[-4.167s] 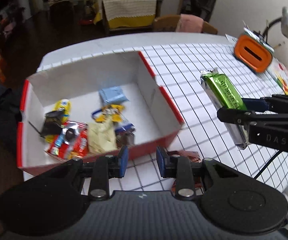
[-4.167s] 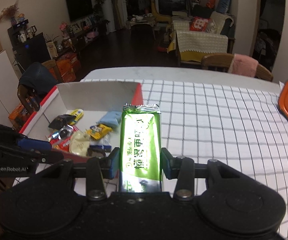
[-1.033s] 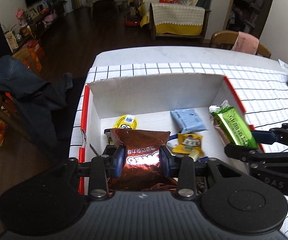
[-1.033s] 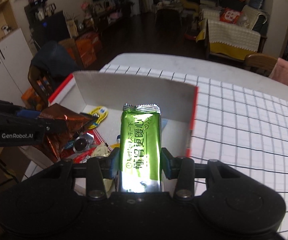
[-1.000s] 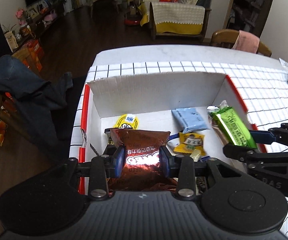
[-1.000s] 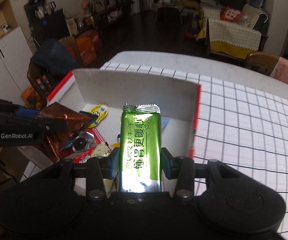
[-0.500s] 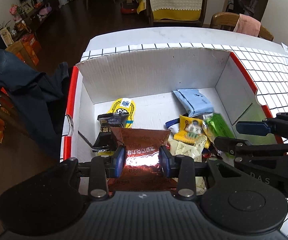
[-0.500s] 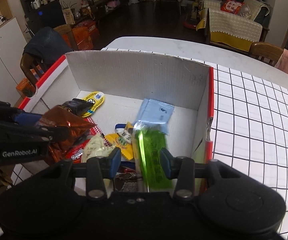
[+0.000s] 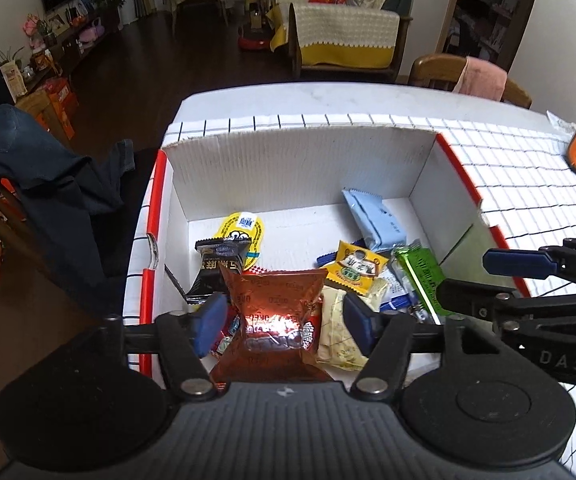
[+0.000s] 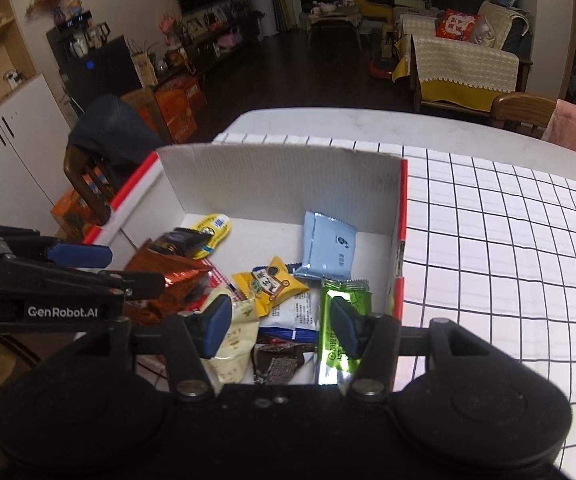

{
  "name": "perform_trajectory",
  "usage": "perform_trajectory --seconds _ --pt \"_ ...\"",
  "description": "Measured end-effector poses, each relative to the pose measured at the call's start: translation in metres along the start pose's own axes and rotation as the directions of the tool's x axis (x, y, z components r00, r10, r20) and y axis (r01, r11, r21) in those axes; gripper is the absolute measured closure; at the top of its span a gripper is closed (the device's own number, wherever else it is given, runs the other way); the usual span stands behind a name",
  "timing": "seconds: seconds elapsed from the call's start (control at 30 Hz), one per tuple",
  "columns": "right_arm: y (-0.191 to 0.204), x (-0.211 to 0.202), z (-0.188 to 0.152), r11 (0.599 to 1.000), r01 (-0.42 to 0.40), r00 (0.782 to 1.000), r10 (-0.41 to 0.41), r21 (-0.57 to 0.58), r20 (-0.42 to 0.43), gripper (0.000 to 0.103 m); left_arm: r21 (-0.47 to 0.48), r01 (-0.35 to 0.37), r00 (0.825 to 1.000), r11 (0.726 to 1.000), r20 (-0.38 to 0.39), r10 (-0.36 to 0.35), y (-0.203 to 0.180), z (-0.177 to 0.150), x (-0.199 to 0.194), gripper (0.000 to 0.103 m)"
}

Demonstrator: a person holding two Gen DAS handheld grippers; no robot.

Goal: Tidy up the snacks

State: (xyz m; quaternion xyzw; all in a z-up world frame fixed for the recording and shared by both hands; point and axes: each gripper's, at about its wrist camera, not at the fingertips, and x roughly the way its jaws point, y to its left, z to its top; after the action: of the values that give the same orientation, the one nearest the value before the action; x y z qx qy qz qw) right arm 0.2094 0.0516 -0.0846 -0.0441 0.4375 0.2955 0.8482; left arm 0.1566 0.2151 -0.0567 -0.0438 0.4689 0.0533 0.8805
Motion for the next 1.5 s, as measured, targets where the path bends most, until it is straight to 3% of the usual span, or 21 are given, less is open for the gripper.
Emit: perform_trajectory --seconds 0.1,0.2,0.33,0.4,0.57,0.63,0.77,0.87,0.97,1.5 --pt "0.002 -0.014 -0.001 1.0 -0.01 1.0 0.01 0.007 0.026 0.047 -0.01 0.017 1.0 1.0 0.025 -0.017 0.001 -0.003 -0.012 0.03" --pt "0.005 -0.028 -0.003 1.0 -0.015 0.998 0.014 0.013 0.06 0.036 -0.019 0.026 0.999 0.999 0.043 -0.025 0.001 -0.005 -0.024 0.028" --pt "0.007 -0.045 -0.006 0.999 -0.028 0.995 0.026 0.027 0.094 0.031 -0.022 0.04 0.996 0.999 0.076 -0.039 0.002 -0.01 -0.042 0.023" --pt "0.009 -0.053 -0.008 0.999 -0.037 0.993 0.033 0.03 0.115 0.024 -0.018 0.033 0.995 0.999 0.092 -0.032 0.002 -0.013 -0.051 0.023" --pt "0.016 -0.076 -0.015 0.998 -0.057 0.983 0.049 0.039 0.178 0.017 -0.027 0.03 0.991 0.999 0.133 -0.026 0.004 -0.021 -0.073 0.021" --pt "0.019 -0.085 -0.018 0.997 -0.064 0.977 0.055 0.037 0.208 0.006 -0.027 0.031 0.989 0.999 0.144 -0.027 0.005 -0.022 -0.08 0.021" --pt "0.024 -0.101 -0.025 0.997 -0.068 0.967 0.057 0.036 0.247 0.001 -0.031 0.034 0.986 0.999 0.167 -0.029 0.006 -0.029 -0.092 0.017" --pt "0.025 -0.107 -0.03 0.996 -0.071 0.965 0.056 0.05 0.254 0.0 -0.027 0.039 0.984 0.999 0.173 -0.034 0.004 -0.033 -0.1 0.014" --pt "0.026 -0.113 -0.035 0.995 -0.068 0.965 0.049 0.066 0.259 0.0 -0.027 0.05 0.981 0.998 0.187 -0.044 0.004 -0.036 -0.108 0.001" --pt "0.043 -0.126 -0.053 0.998 -0.007 0.953 -0.011 0.055 0.303 0.0 -0.039 0.028 0.978 0.999 0.206 -0.019 -0.004 -0.047 -0.126 0.001"
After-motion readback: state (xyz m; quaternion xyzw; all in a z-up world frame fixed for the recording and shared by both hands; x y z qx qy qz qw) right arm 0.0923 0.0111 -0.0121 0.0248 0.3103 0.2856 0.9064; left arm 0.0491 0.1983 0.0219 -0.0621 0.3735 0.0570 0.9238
